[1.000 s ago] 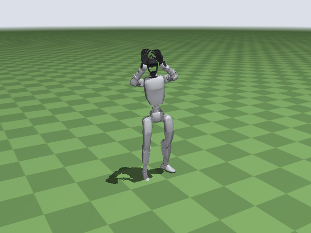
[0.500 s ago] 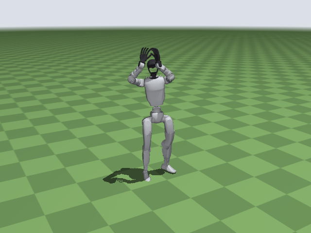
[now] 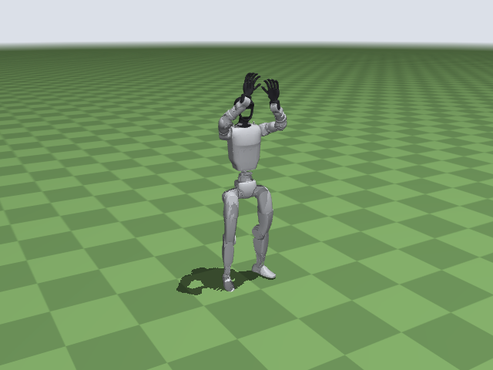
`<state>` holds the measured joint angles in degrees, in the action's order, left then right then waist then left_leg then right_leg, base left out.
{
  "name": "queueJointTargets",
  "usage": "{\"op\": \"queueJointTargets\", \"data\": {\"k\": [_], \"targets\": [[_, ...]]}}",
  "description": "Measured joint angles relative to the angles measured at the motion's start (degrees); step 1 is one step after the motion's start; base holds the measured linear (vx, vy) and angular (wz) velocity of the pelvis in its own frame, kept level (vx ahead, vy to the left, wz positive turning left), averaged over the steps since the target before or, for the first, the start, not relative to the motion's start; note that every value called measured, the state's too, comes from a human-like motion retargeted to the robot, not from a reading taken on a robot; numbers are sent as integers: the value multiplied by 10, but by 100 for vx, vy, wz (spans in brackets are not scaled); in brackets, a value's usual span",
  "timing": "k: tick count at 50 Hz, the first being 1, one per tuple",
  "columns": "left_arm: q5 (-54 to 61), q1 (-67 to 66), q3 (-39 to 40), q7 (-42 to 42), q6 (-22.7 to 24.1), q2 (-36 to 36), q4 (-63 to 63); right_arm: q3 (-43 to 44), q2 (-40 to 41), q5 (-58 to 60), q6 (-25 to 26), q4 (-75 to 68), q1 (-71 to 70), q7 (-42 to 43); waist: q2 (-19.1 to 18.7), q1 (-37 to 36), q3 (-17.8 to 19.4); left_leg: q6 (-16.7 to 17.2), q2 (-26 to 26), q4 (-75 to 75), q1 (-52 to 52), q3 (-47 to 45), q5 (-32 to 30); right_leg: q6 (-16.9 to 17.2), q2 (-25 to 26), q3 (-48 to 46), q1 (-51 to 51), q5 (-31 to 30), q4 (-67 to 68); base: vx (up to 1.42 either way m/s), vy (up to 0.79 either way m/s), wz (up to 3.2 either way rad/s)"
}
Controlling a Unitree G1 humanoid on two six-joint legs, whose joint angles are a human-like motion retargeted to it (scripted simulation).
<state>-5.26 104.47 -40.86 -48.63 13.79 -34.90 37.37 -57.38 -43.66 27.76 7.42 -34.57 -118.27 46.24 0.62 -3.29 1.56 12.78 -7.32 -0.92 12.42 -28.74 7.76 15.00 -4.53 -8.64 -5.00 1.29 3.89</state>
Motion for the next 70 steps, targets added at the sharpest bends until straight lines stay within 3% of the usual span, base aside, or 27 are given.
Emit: {"op": "queueJointTargets", "data": {"k": [3, 7, 10, 12, 14, 16, 20, 22, 25, 27, 30, 34, 36, 38, 40, 44, 47, 51, 54, 58, 61, 65, 70], "targets": [[-110, -139, 109, 16, -4, -28, -209, 94, -75, 66, -10, 222, 140, -12, 11, -1, 6, -7, 8, -8, -11, 26, 5, 0, -13, -20, -7, 3, 0, -2, 10, 70], [-235, -371, 286, 83, 14, -89, -475, 287, -154, 118, -92, 520, 416, -102, 28, -4, 54, -16, 27, -8, -13, 58, 8, 0, -37, -46, -23, 12, 1, -2, 12, 70], [-243, -502, 368, 107, 31, -133, -566, 366, -158, 91, -137, 609, 541, -124, 37, -15, 67, -11, 33, -5, -17, 72, 7, 0, -44, -60, -27, 14, -2, -1, 6, 43], [-246, -520, 379, 111, 22, -164, -566, 375, -162, 100, -128, 608, 537, -117, 43, -29, 56, -7, 33, -2, -21, 75, 5, 0, -43, -65, -25, 12, -5, -2, 1, 21], [-249, -471, 351, 103, -2, -194, -515, 341, -166, 126, -96, 558, 464, -100, 51, -43, 39, -3, 30, 1, -28, 76, 1, 0, -39, -69, -20, 8, -9, 0, 0, 0], [-229, -364, 276, 81, -27, -203, -410, 248, -153, 155, -47, 444, 329, -74, 58, -58, 20, 1, 25, 4, -35, 77, -3, 0, -34, -72, -13, 4, -12, 0, 0, 0], [-49, -168, 129, 54, -26, -168, -153, 50, -63, 101, 21, 149, 86, -11, 65, -80, -4, 6, 21, 11, -44, 83, -11, 0, -28, -83, -7, 0, -15, -2, 0, 13], [32, -117, 84, 65, -15, -146, -49, 5, -14, 53, 29, 33, 34, -9, 68, -86, -7, 7, 23, 12, -47, 91, -14, 0, -31, -92, -8, 1, -15, -3, 4, 38], [52, -98, 50, 74, -4, -132, 16, 5, 23, 26, 19, -36, 18, -15, 75, -90, -6, 6, 29, 12, -52, 107, -16, 0, -38, -106, -11, 2, -12, -1, 7, 48], [32, -136, 73, 62, 6, -130, -40, 24, 8, 36, 16, 21, 43, -6, 82, -90, 2, 4, 36, 12, -53, 119, -16, 0, -46, -116, -15, 6, -7, 0, 10, 56], [-17, -285, 187, 70, 23, -121, -238, 98, -46, 99, 8, 226, 156, -28, 94, -91, 11, -3, 47, 15, -50, 138, -15, -1, -60, -128, -21, 15, 6, 1, 10, 49], [-94, -471, 329, 134, 57, -59, -482, 218, -108, 146, -69, 496, 336, -119, 105, -124, 50, -11, 50, 18, -50, 150, -13, -13, -65, -133, -16, 25, 26, 0, 5, 25], [-123, -521, 353, 149, 66, -50, -550, 239, -114, 128, -96, 564, 387, -135, 108, -137, 56, -13, 51, 18, -51, 156, -11, -16, -67, -137, -14, 28, 33, 2, 5, 23], [-150, -520, 347, 150, 58, -62, -580, 235, -119, 128, -91, 576, 385, -135, 111, -146, 49, -14, 51, 18, -53, 161, -11, -18, -69, -142, -12, 29, 39, 4, 5, 25], [-176, -463, 316, 139, 28, -88, -565, 212, -121, 150, -57, 531, 334, -128, 114, -149, 34, -13, 52, 19, -55, 167, -11, -19, -71, -148, -10, 31, 45, 5, 5, 29], [-170, -247, 188, 75, -23, -85, -352, 83, -74, 145, -3, 291, 162, -70, 116, -147, 0, -7, 55, 23, -54, 180, -12, -14, -74, -164, -18, 33, 46, 6, 5, 34], [-84, -122, 103, 57, -40, -53, -149, 1, -43, 75, 2, 152, 102, -52, 116, -150, -19, -6, 58, 27, -50, 191, -13, -12, -77, -178, -28, 35, 43, 7, 5, 36], [-10, -80, 45, 60, -41, -17, -8, -23, -63, 32, -15, 152, 139, -51, 113, -155, -28, -9, 64, 27, -46, 206, -11, -15, -84, -191, -39, 39, 48, 6, 5, 31], [-42, -156, 85, 67, -16, -25, -104, 61, -103, 66, -32, 274, 255, -61, 112, -157, -20, -11, 69, 25, -39, 211, -7, -19, -91, -193, -44, 46, 59, 3, 3, 10], [-116, -380, 237, 127, 36, -46, -394, 247, -123, 122, -89, 480, 470, -125, 111, -157, -1, -13, 73, 21, -32, 205, 1, -22, -98, -183, -44, 54, 72, 2, 2, -12], [-147, -523, 318, 151, 70, -38, -554, 326, -110, 103, -122, 569, 556, -147, 110, -157, 11, -14, 74, 18, -30, 196, 7, -24, -99, -172, -40, 55, 74, 3, 3, -30], [-192, -514, 322, 127, 55, -52, -619, 319, -115, 121, -97, 566, 496, -132, 112, -149, -4, -15, 72, 16, -32, 185, 8, -24, -96, -161, -34, 50, 68, 3, 1, -24], [-192, -252, 180, 44, -11, -71, -400, 153, -88, 148, -8, 307, 227, -48, 109, -133, -43, -11, 69, 22, -35, 177, 4, -16, -91, -159, -30, 44, 59, 0, 0, 0]]}}
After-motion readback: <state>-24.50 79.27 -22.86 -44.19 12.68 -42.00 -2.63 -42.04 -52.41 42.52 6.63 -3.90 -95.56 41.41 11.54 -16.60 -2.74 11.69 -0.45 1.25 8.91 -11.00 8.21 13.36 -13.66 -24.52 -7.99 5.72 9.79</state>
